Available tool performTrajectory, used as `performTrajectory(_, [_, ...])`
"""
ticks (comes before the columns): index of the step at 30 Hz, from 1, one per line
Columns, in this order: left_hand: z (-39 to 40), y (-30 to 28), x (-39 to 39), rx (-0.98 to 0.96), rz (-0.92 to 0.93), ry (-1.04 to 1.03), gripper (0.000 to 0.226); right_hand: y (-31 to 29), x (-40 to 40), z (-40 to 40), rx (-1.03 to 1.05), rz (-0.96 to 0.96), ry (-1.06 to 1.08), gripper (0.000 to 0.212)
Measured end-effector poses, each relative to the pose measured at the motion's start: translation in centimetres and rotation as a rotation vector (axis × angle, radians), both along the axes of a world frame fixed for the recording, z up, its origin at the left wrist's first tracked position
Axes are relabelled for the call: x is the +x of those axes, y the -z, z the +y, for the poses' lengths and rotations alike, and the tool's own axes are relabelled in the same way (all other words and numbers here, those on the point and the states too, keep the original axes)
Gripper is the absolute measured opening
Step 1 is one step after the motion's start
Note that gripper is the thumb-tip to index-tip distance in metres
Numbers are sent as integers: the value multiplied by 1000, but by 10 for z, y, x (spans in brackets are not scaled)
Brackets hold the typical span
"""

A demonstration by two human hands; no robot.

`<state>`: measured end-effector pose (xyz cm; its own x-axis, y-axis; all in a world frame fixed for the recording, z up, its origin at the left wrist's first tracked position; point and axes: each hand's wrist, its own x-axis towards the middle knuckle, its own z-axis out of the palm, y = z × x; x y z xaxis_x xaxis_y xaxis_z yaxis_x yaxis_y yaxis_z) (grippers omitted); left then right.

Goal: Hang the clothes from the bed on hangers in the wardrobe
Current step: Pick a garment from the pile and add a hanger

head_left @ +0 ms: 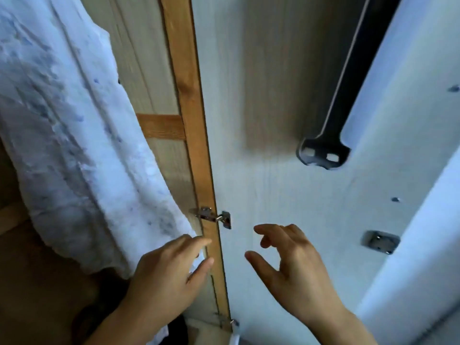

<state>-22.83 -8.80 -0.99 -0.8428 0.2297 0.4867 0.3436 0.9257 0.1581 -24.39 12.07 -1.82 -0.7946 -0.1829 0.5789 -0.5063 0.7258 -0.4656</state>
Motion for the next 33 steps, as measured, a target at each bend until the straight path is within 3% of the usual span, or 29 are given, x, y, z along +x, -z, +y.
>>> performTrajectory(10, [187, 33, 53, 24, -128, 297, 30, 43, 131, 198, -150, -256, 447, 37])
performTrajectory(16, [301, 46, 78, 0, -194, 587, 20, 66, 213, 286, -203, -273, 764, 42])
performTrajectory(20, [366, 54, 87, -32, -258, 763, 16, 74, 260, 319, -174, -263, 996, 59])
performTrajectory(25, [450, 67, 96, -39, -336, 1003, 17, 82, 311, 352, -241, -319, 1261, 43])
performTrajectory(33, [588, 84, 131, -169, -428, 1485, 25, 86, 383, 369, -332, -371, 1751, 41])
